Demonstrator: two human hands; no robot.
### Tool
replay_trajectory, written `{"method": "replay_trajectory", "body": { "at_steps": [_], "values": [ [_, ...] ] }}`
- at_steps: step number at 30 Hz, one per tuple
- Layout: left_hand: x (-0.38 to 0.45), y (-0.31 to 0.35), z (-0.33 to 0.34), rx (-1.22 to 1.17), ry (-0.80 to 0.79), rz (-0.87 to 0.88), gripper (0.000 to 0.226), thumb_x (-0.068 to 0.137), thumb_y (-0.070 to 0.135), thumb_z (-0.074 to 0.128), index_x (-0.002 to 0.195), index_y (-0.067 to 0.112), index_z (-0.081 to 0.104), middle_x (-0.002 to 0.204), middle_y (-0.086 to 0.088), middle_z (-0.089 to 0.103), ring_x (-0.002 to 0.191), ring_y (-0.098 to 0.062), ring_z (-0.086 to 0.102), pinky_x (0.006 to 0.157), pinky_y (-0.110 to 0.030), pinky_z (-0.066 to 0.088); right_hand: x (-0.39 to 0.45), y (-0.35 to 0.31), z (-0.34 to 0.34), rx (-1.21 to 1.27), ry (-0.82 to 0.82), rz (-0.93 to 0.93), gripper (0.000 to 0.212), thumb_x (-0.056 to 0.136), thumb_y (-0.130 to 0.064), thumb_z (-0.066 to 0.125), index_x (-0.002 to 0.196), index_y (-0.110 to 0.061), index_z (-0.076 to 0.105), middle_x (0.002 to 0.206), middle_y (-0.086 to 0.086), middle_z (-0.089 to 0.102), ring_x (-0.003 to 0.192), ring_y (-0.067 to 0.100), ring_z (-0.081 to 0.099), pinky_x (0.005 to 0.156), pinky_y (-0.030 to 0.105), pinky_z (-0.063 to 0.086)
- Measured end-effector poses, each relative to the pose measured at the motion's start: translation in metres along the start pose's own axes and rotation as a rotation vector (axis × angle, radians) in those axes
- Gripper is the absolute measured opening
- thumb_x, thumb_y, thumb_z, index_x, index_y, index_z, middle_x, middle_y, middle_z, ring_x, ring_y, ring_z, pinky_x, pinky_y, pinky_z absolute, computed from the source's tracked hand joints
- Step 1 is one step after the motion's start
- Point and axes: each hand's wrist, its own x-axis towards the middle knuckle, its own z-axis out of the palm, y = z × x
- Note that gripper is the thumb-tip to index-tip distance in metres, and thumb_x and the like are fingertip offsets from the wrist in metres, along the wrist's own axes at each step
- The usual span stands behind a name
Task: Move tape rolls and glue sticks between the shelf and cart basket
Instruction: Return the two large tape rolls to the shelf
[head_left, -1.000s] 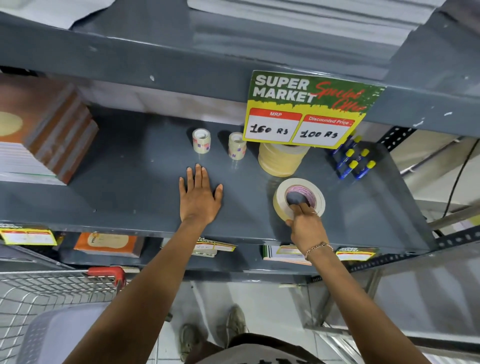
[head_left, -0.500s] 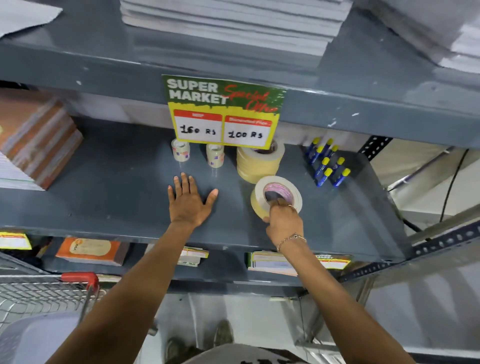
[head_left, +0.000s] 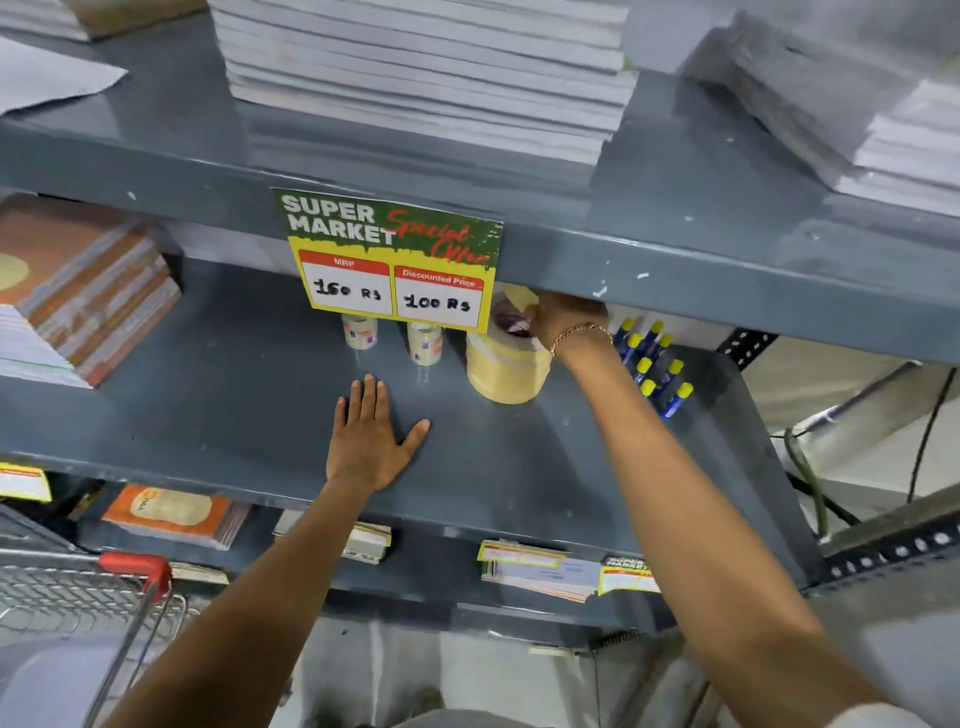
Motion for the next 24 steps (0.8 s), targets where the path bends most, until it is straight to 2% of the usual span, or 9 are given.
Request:
{"method": "replay_trajectory", "body": {
  "at_steps": [2, 4, 7, 10, 14, 18, 24],
  "values": [
    [0.000, 0.000, 0.000, -0.004, 0.001, 0.000, 0.093, 0.085, 0.073, 0.019, 0.150, 0.008, 0.005, 0.161, -0.008, 0.004, 0.149, -0.023, -0.002, 0.123, -0.043, 0.004, 0.014, 0.003, 0.008, 0.024, -0.075, -0.032, 0.046, 0.095, -0.031, 0.045, 0.140, -0.021, 0.042, 0.152, 0.006, 0.037, 0.140, 0.029, 0.034, 0.112, 0.036, 0.032],
    [0.001, 0.000, 0.001, -0.004, 0.001, -0.002, 0.093, 0.084, 0.073, 0.018, 0.150, 0.008, 0.005, 0.161, -0.008, 0.003, 0.149, -0.023, -0.002, 0.123, -0.043, 0.004, 0.020, 0.002, 0.020, 0.004, -0.114, -0.088, 0.048, 0.094, -0.032, 0.050, 0.140, -0.020, 0.041, 0.150, 0.007, 0.041, 0.137, 0.029, 0.038, 0.113, 0.035, 0.035],
    [0.001, 0.000, 0.001, 0.000, 0.001, -0.005, 0.094, 0.083, 0.075, 0.016, 0.150, 0.009, 0.004, 0.161, -0.007, 0.003, 0.149, -0.022, -0.002, 0.123, -0.042, 0.003, 0.020, 0.001, 0.036, 0.016, -0.128, -0.109, 0.039, 0.090, -0.020, 0.055, 0.128, -0.012, 0.051, 0.134, 0.014, 0.056, 0.122, 0.033, 0.053, 0.099, 0.035, 0.048],
    [0.001, -0.001, 0.002, 0.004, 0.005, -0.008, 0.095, 0.082, 0.076, 0.014, 0.150, 0.009, 0.004, 0.161, -0.007, 0.004, 0.149, -0.022, -0.002, 0.123, -0.042, 0.003, 0.022, 0.003, 0.041, 0.026, -0.132, -0.123, 0.033, 0.087, -0.011, 0.057, 0.120, -0.009, 0.055, 0.125, 0.015, 0.060, 0.114, 0.035, 0.057, 0.091, 0.034, 0.049],
    [0.002, -0.001, 0.002, 0.003, 0.004, -0.008, 0.096, 0.082, 0.077, 0.013, 0.150, 0.009, 0.005, 0.161, -0.007, 0.004, 0.149, -0.022, -0.002, 0.123, -0.042, 0.003, 0.028, 0.006, 0.039, 0.016, -0.205, -0.159, 0.041, 0.083, -0.017, 0.062, 0.122, -0.009, 0.053, 0.127, 0.013, 0.059, 0.116, 0.033, 0.056, 0.092, 0.032, 0.047],
    [0.002, -0.001, 0.003, 0.004, 0.012, -0.004, 0.095, 0.082, 0.076, 0.014, 0.150, 0.009, 0.006, 0.161, -0.007, 0.005, 0.149, -0.022, -0.001, 0.123, -0.042, 0.004, 0.032, 0.008, 0.033, -0.035, -0.274, -0.191, 0.069, 0.075, -0.029, 0.075, 0.133, -0.011, 0.044, 0.137, 0.011, 0.053, 0.125, 0.033, 0.051, 0.104, 0.036, 0.045],
    [0.002, -0.002, 0.003, 0.000, 0.013, -0.005, 0.096, 0.082, 0.077, 0.015, 0.149, 0.009, 0.007, 0.161, -0.008, 0.006, 0.149, -0.023, 0.001, 0.123, -0.042, 0.005, 0.031, 0.006, 0.037, -0.046, -0.232, -0.188, 0.052, 0.074, -0.019, 0.071, 0.122, -0.010, 0.055, 0.125, 0.011, 0.062, 0.114, 0.032, 0.057, 0.096, 0.035, 0.052]
  ]
}}
